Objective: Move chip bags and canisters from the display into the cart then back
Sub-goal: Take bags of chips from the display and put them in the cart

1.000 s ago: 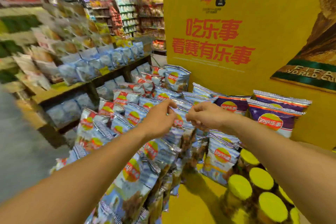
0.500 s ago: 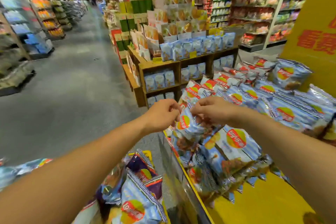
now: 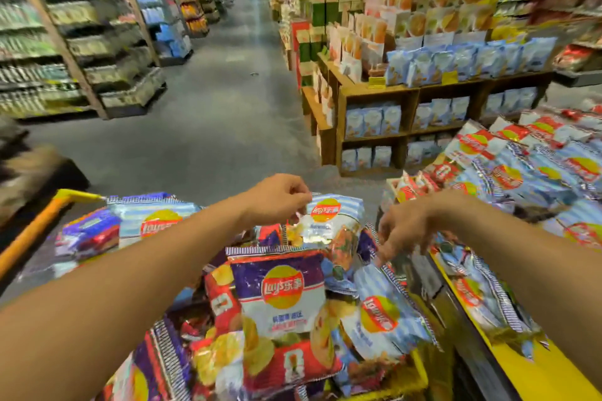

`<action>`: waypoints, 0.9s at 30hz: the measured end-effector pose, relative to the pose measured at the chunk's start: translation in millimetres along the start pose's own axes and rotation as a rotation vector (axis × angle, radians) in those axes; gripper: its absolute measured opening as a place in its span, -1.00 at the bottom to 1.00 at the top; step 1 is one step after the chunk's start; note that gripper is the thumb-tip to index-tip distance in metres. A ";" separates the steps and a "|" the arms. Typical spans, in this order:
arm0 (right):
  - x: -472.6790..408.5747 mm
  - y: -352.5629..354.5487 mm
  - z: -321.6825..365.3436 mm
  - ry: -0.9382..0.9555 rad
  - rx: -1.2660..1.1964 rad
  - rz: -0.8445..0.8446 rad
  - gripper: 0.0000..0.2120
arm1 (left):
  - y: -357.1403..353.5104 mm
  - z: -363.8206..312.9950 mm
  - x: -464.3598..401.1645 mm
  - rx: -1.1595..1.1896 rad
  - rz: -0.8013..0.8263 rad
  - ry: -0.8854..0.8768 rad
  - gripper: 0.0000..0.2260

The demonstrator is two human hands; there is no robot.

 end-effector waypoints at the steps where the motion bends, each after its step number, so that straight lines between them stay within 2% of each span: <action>1: -1.4 -7.0 -4.2 -0.062 0.083 0.033 -0.55 | -0.5 8.0 5.0 -0.053 0.034 0.008 -0.84; 4: -8.1 -29.5 -14.8 -0.220 0.159 0.117 -0.48 | -8.4 29.2 12.8 -0.265 0.115 0.007 -0.78; 8: -17.5 -55.8 -34.2 -0.299 0.109 0.153 -0.40 | -19.2 35.1 -6.1 -0.418 0.118 0.044 -0.63; 10: -20.2 -65.1 -42.0 -0.272 0.044 0.096 -0.28 | -25.0 35.9 -20.8 -0.417 0.128 0.099 -0.50; 14: -26.5 -68.4 -56.7 -0.088 -0.139 -0.091 -0.11 | -37.3 48.4 -55.9 -0.437 0.173 0.188 -0.18; 16: -22.5 -68.5 -61.0 -0.035 -0.258 -0.108 -0.19 | -45.3 58.9 -71.3 -0.413 0.213 0.227 -0.08; 18: -15.9 -62.4 -63.1 0.029 -0.327 -0.103 -0.45 | -56.1 62.4 -86.9 -0.333 0.251 0.256 -0.03; 20: -8.3 -51.0 -65.2 0.080 -0.334 -0.123 -0.62 | -70.5 61.0 -97.1 -0.215 0.287 0.277 -0.03; 24: -2.9 -30.7 -75.1 0.079 -0.284 -0.197 -0.57 | -96.0 68.7 -110.5 -0.096 0.298 0.319 0.01; 27: -0.8 -26.0 -79.1 0.075 -0.299 -0.203 -0.57 | -97.1 71.8 -118.7 -0.076 0.226 0.334 0.11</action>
Point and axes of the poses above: each hand's wrist, its own x-axis away from the middle knuckle, its own y-axis out of the back of the hand, z = x × y, the point moved 7 cm from there along -x, towards the middle knuckle, and after that the axes turned 7 degrees about -x, right-handed, at the moved point
